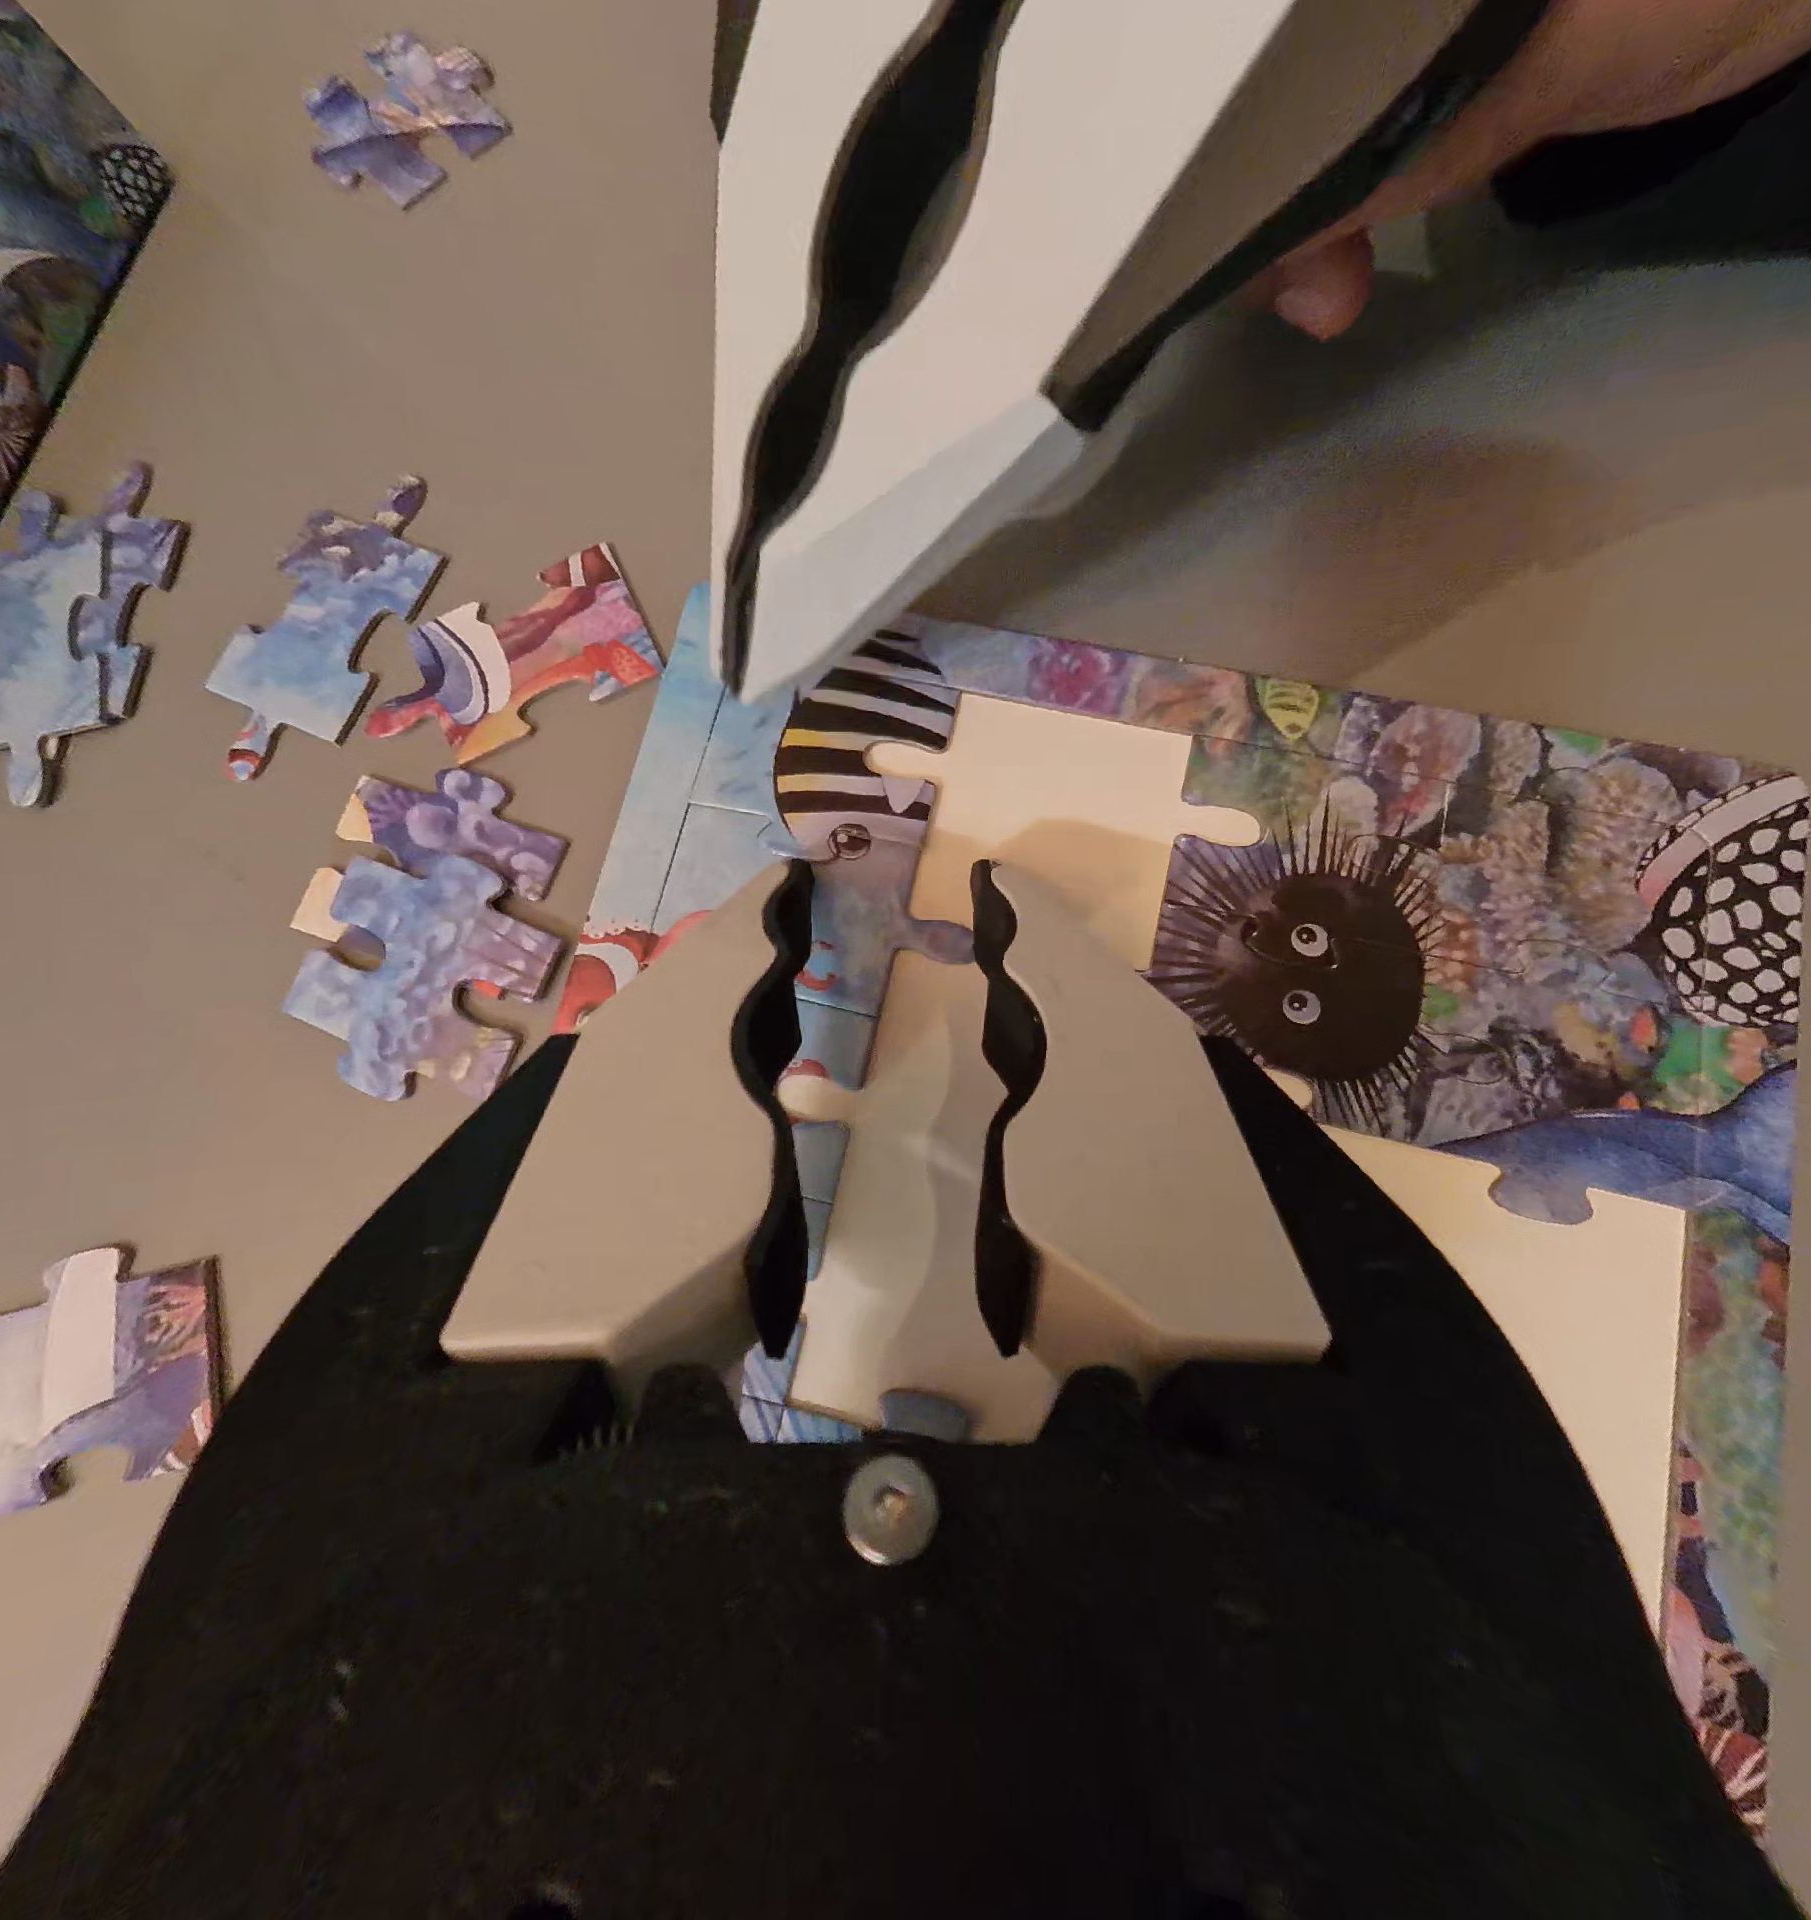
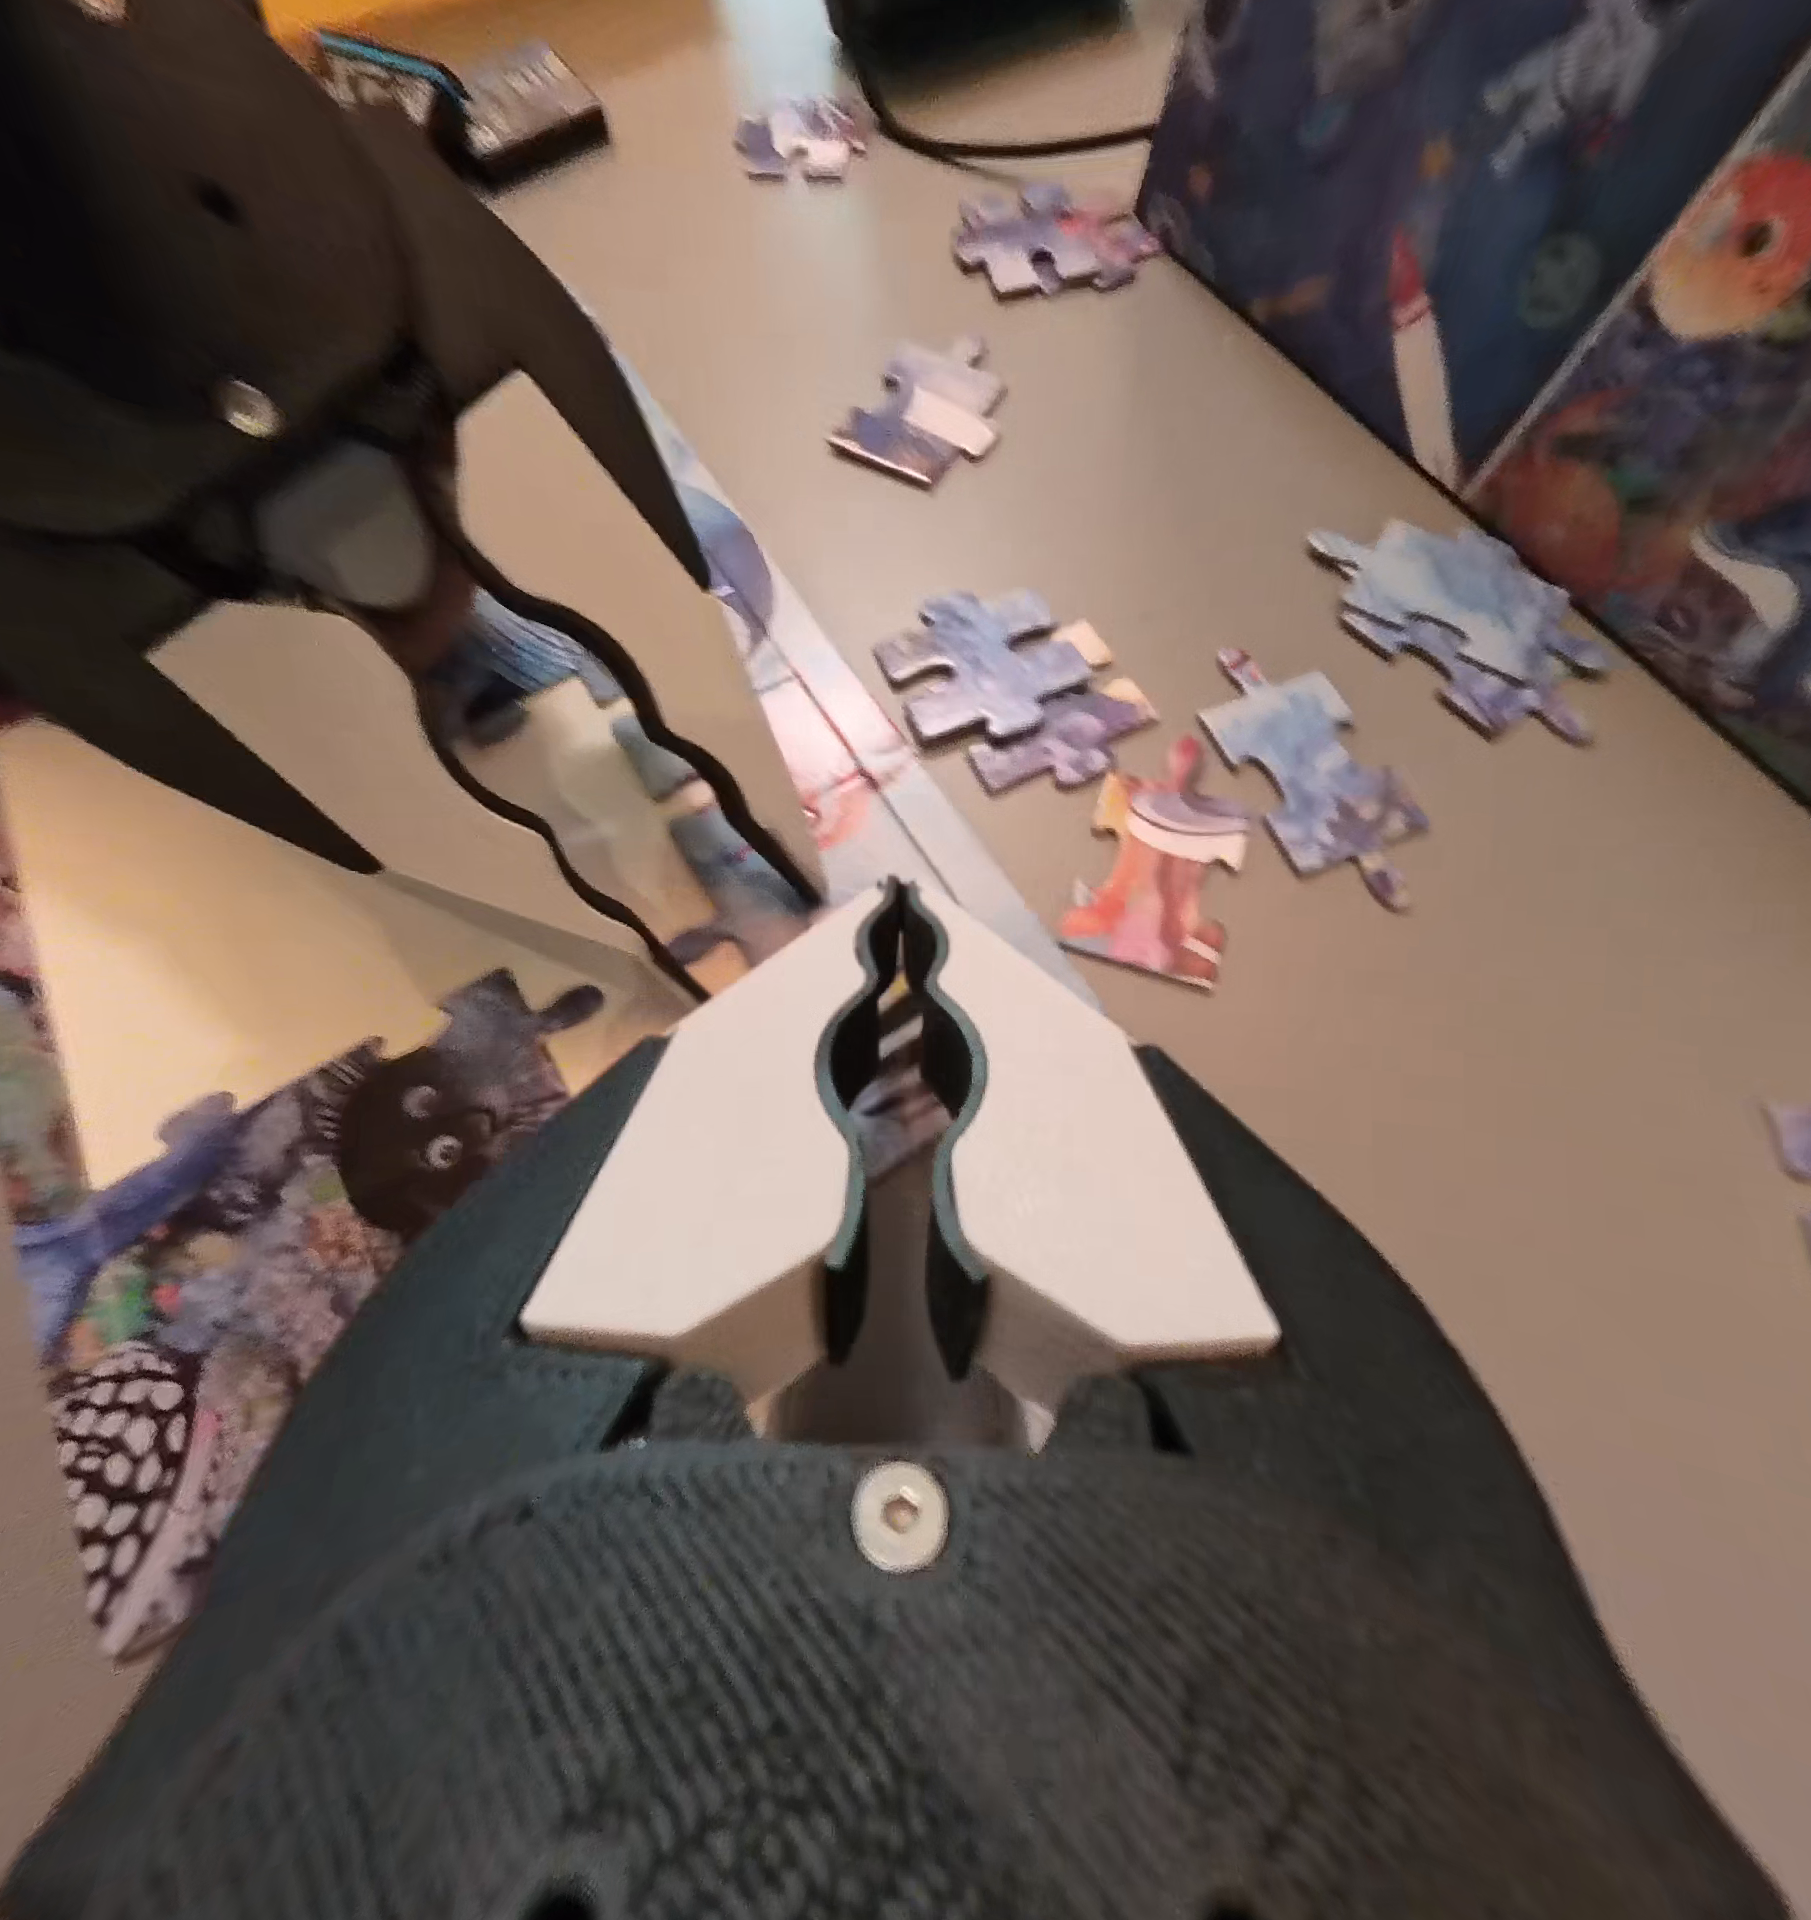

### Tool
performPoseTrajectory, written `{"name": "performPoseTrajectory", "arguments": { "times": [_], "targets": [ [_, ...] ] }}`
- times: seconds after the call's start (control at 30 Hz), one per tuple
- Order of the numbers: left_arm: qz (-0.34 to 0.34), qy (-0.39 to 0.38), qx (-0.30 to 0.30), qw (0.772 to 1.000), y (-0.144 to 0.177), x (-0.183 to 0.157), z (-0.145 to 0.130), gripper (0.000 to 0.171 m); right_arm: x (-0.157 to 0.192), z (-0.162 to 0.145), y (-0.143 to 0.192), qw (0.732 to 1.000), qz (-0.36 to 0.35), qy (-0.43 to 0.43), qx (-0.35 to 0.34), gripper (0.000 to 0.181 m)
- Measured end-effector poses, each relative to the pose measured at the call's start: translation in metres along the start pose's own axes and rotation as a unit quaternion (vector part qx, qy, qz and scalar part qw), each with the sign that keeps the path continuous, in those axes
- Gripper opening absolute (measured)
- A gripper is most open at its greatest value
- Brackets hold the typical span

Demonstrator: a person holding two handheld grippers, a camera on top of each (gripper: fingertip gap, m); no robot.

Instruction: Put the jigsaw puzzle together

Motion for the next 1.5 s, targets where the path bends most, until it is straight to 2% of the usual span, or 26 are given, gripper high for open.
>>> {"name": "performPoseTrajectory", "arguments": {
  "times": [0.27, 0.47, 0.73, 0.93, 1.03, 1.23, 1.3, 1.37, 1.5],
  "targets": [
    [-0.003, 0.004, -0.001, 1.000, 0.000, 0.000, -0.001, 0.029, 0.016, -0.010, -0.020, 0.999, 0.036, 0.005, 0.034, 0.000],
    [-0.004, 0.012, 0.000, 1.000, 0.001, 0.002, -0.002, 0.027, 0.018, -0.010, -0.020, 0.996, -0.001, 0.051, 0.070, 0.000],
    [-0.008, 0.021, 0.002, 1.000, 0.004, 0.004, -0.005, 0.023, 0.017, -0.011, -0.020, 0.996, 0.010, 0.025, 0.090, 0.000],
    [-0.008, 0.025, -0.001, 1.000, 0.004, 0.004, -0.005, 0.023, 0.012, -0.012, -0.019, 0.992, -0.029, 0.036, 0.121, 0.000],
    [-0.006, 0.022, -0.003, 1.000, 0.004, 0.004, -0.005, 0.023, 0.011, -0.011, -0.018, 0.993, -0.020, 0.030, 0.109, 0.000],
    [0.009, 0.010, -0.013, 1.000, 0.005, 0.005, -0.003, 0.030, -0.010, 0.000, 0.003, 0.999, -0.001, -0.046, 0.011, 0.000],
    [0.001, 0.011, -0.016, 1.000, 0.004, 0.003, -0.001, 0.034, -0.021, -0.014, 0.007, 0.998, -0.014, -0.052, 0.042, 0.015],
    [-0.013, 0.013, -0.023, 1.000, 0.004, -0.001, 0.003, 0.037, -0.025, -0.030, 0.006, 0.996, -0.019, -0.044, 0.075, 0.019],
    [-0.015, 0.019, -0.018, 1.000, 0.001, -0.003, 0.004, 0.043, -0.018, -0.029, 0.003, 0.996, 0.012, -0.059, 0.067, 0.030]
  ]
}}
Point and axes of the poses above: each gripper's, where its closed fingertips meet, y back along the fingers, z out of its top, x = y × z across the jaws, the point moved 2 cm from there along y, back along the fingers, and after that the axes turned 5 degrees about y, right-handed, at the moved point
